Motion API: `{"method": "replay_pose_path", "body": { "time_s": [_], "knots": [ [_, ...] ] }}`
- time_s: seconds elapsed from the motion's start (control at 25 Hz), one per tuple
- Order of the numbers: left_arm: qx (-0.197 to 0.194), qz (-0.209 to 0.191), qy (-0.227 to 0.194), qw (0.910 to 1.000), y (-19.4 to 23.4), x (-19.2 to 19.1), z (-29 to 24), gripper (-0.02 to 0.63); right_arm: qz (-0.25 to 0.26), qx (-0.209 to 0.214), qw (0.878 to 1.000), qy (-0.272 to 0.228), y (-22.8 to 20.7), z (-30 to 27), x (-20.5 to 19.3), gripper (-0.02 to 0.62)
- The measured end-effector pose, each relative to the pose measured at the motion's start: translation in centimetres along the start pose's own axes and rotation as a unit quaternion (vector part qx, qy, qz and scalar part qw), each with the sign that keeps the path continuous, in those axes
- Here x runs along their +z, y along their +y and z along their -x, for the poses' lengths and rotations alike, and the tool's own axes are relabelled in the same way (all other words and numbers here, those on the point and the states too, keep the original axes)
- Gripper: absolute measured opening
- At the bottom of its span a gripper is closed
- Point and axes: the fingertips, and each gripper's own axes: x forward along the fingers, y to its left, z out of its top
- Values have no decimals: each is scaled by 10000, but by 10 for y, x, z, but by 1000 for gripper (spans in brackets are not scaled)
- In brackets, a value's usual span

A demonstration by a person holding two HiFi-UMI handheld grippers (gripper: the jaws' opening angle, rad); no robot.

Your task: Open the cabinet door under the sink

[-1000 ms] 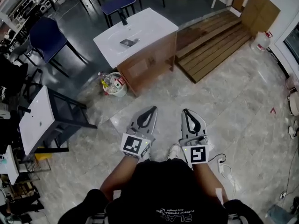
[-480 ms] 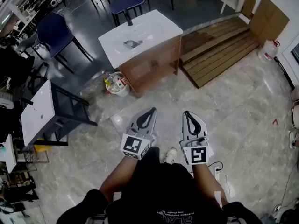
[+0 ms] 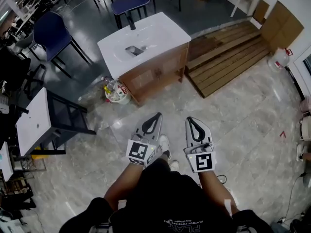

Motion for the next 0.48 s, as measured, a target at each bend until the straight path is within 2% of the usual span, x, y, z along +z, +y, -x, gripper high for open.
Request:
{"method": "replay_pose_path", "body": {
  "time_s": [0.24, 0.48],
  "knots": [
    [129, 134, 92, 9998, 40, -4, -41, 23, 70, 251, 9995, 185, -14, -58, -15, 25],
    [12, 34, 184, 9998, 71, -5, -74, 23, 0, 476, 9987, 188, -20, -113, -26, 25]
  ]
}}
